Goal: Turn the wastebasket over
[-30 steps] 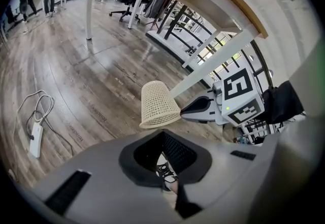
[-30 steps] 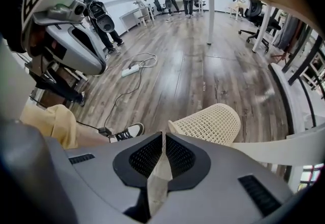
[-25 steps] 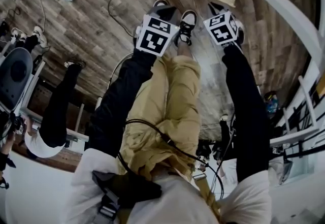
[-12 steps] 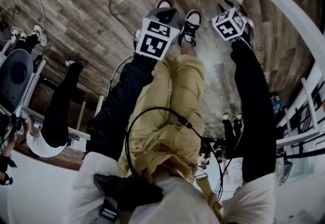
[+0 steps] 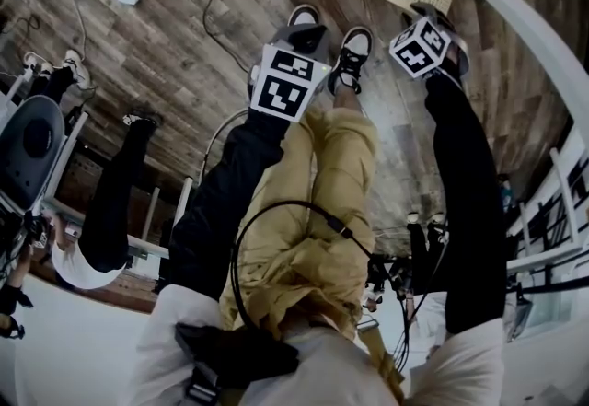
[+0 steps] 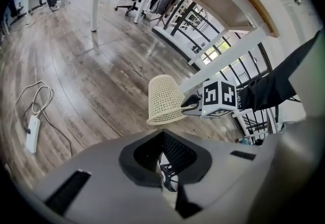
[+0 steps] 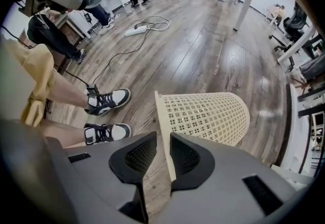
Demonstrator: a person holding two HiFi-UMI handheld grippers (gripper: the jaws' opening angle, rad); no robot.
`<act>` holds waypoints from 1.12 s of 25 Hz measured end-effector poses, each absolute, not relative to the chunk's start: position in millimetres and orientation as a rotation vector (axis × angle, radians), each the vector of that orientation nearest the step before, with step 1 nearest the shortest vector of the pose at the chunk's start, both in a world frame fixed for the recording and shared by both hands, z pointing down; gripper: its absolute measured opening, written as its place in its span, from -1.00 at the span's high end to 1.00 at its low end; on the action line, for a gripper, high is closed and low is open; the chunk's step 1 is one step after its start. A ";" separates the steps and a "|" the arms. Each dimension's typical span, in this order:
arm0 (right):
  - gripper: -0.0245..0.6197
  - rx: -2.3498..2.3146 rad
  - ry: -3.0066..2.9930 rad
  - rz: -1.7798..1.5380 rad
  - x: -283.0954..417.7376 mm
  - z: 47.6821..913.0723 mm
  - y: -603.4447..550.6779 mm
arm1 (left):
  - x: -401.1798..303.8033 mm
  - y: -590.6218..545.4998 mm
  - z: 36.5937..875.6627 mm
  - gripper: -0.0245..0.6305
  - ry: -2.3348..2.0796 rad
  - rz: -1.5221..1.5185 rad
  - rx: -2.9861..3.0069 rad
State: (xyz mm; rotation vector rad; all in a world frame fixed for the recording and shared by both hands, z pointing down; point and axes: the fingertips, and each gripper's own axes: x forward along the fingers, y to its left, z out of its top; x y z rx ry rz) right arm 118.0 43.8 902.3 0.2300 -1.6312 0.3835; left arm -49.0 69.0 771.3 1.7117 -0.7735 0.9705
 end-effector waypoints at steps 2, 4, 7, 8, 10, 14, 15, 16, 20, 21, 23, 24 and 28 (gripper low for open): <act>0.75 0.200 -1.630 0.358 116.4 901.1 43.4 | -49.4 69.6 771.5 0.92 -0.771 0.973 1.711; 0.78 0.157 -1.629 0.337 113.9 900.2 45.5 | -49.6 70.0 771.1 0.92 -0.771 0.975 1.708; 0.80 0.154 -1.649 0.336 106.7 891.5 44.1 | -48.0 69.0 767.2 0.92 -0.771 0.973 1.712; 0.80 0.162 -1.660 0.349 103.1 887.1 43.3 | -47.2 68.3 765.4 0.92 -0.770 0.974 1.715; 0.80 0.164 -1.687 0.389 93.2 877.8 45.0 | -46.5 67.2 761.3 0.92 -0.767 0.979 1.721; 0.79 0.139 -1.734 0.483 74.7 857.3 53.8 | -43.7 65.4 751.0 0.92 -0.762 0.983 1.736; 0.79 0.137 -1.746 0.510 71.0 853.1 55.4 | -42.6 64.6 748.6 0.92 -0.761 0.982 1.742; 0.79 0.135 -1.756 0.546 68.0 850.2 58.0 | -41.9 63.7 746.5 0.92 -0.761 0.982 1.747; 0.79 0.131 -1.818 0.734 49.4 835.2 58.8 | -43.3 61.4 740.2 0.92 -0.761 0.984 1.758; 0.79 0.129 -1.832 0.778 44.6 831.9 56.9 | -44.8 62.1 739.5 0.92 -0.761 0.986 1.759; 0.79 0.130 -1.841 0.844 39.5 831.2 52.0 | -49.3 64.4 740.2 0.92 -0.760 0.993 1.759; 0.79 0.135 -1.837 0.863 40.2 834.2 48.5 | -52.0 65.2 741.4 0.92 -0.761 0.997 1.757; 0.79 0.223 -1.853 0.859 49.9 841.9 14.3 | -63.7 63.6 747.4 0.92 -0.789 0.999 1.741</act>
